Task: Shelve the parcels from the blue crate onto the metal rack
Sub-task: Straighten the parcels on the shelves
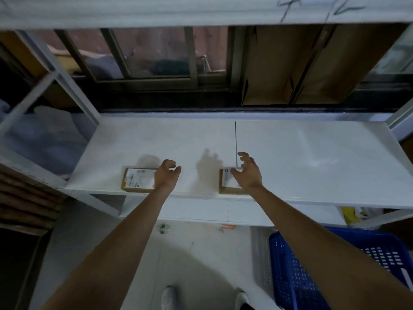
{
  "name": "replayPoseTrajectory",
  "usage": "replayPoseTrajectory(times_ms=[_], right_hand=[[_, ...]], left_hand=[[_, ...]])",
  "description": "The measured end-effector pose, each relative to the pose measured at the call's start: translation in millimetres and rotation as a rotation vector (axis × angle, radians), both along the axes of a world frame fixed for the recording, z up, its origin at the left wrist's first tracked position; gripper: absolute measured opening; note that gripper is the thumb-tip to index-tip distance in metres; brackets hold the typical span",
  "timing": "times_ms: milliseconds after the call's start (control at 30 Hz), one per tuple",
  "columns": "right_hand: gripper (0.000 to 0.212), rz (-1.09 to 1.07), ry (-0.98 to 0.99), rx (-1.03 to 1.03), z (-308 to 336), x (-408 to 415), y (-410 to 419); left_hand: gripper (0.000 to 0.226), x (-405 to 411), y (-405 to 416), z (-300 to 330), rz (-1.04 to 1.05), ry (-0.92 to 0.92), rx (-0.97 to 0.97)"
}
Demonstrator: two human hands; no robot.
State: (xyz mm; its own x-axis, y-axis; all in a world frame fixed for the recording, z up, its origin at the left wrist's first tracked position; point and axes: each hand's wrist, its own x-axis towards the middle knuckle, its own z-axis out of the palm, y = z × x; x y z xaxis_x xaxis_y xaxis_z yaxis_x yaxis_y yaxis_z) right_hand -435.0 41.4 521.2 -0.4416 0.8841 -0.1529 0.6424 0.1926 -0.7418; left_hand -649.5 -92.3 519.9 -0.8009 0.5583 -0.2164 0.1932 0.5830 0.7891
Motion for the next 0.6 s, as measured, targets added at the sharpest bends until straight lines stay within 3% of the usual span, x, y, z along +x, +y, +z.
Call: replayPoseTrajectory(times_ms=[167, 367, 600], right_hand=[[0.057, 0.029, 0.066, -0.088, 15, -68, -27], [0.039, -0.011, 0.043, -0.112, 1, -145, -71], [0.042, -0.033, -0.049, -0.118, -16, -184, -110]], left_hand=[[0.024, -63, -30, 11, 0.039, -0.019, 0.019], [0.026, -141, -68, 8, -0.058, -0.033, -0.023], [0.027, -198, -108, -15, -0.11, -0.013, -0.109]])
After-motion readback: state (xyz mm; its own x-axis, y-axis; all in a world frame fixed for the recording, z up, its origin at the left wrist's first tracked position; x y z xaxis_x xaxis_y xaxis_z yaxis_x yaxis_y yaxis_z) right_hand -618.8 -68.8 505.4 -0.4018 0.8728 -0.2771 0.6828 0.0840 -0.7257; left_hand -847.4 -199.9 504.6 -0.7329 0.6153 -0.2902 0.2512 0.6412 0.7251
